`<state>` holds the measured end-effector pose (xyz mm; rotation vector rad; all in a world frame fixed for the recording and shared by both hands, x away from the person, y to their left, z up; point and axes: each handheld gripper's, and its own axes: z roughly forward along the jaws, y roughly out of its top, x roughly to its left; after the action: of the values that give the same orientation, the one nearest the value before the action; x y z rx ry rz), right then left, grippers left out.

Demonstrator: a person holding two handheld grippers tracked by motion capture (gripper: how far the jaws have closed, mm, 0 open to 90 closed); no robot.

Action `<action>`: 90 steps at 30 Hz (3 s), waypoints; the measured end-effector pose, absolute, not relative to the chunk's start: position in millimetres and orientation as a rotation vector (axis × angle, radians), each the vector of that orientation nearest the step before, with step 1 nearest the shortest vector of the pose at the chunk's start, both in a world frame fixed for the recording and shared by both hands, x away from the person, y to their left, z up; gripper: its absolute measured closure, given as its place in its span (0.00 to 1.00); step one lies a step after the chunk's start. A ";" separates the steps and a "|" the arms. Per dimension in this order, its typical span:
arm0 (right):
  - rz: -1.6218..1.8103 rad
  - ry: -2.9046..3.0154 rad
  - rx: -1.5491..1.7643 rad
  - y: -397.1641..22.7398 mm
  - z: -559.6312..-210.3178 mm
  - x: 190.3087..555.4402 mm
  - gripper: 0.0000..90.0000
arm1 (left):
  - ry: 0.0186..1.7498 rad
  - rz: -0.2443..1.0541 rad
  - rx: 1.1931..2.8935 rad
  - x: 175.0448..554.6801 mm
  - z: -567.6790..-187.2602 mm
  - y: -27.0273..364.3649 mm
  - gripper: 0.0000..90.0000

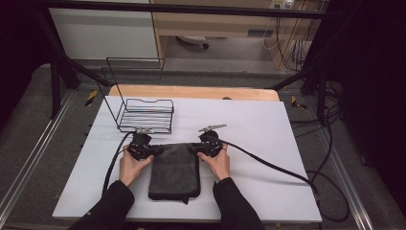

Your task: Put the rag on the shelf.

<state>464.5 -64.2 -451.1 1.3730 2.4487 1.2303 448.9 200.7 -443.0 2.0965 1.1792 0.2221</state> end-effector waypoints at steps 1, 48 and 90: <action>1.230 2.449 1.373 -64.2 -451.1 464.5 0.70 | 1.180 0.221 2.096 449.1 -443.2 201.2 0.85; 1.544 2.286 1.213 -79.1 -392.8 425.8 0.88 | 1.021 0.239 1.833 417.2 -390.1 229.4 0.88; 1.742 2.027 0.886 -68.3 -312.5 391.2 0.89 | 0.875 0.450 1.575 371.0 -309.4 248.1 0.89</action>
<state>391.2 -68.3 -312.5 0.8858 2.0269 1.7419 371.0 248.1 -309.4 1.5755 0.8748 0.4503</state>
